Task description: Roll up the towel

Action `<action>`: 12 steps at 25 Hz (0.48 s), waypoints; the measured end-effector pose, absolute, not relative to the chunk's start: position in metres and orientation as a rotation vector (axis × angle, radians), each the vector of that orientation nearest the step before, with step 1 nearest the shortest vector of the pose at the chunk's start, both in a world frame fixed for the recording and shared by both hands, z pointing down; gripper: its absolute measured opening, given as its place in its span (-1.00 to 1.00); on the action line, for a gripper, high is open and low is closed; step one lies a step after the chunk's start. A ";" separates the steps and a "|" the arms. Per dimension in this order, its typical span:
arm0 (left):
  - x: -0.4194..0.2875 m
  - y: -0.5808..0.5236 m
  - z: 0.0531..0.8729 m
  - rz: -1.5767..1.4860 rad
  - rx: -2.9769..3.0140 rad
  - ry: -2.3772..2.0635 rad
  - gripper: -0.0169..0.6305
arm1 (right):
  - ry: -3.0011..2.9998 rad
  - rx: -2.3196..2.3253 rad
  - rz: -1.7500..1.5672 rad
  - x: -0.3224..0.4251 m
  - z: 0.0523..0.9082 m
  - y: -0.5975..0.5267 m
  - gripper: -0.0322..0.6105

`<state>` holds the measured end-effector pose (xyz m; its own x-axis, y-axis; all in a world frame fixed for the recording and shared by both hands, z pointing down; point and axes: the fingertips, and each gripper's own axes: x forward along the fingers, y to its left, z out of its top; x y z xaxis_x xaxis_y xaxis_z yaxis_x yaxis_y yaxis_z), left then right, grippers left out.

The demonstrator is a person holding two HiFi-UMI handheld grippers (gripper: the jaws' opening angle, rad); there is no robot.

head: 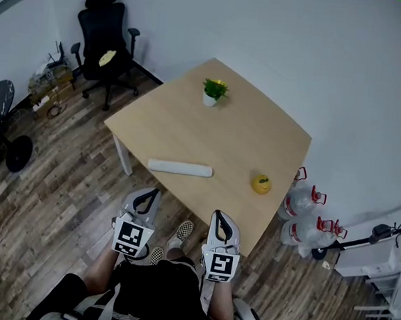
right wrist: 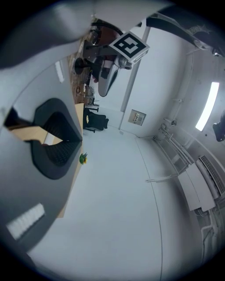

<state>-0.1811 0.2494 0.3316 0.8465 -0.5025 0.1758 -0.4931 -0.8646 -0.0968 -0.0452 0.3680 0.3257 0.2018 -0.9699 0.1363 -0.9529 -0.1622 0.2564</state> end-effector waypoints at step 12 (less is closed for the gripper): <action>-0.185 0.265 0.332 -0.322 -2.956 0.791 -0.92 | -1.826 2.206 -0.073 -0.048 0.329 0.383 -0.89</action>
<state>-0.1854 0.2647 0.3316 0.8461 -0.5003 0.1841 -0.4868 -0.8658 -0.1155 -0.0479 0.3830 0.3293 0.2018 -0.9700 0.1354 -0.9560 -0.1650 0.2425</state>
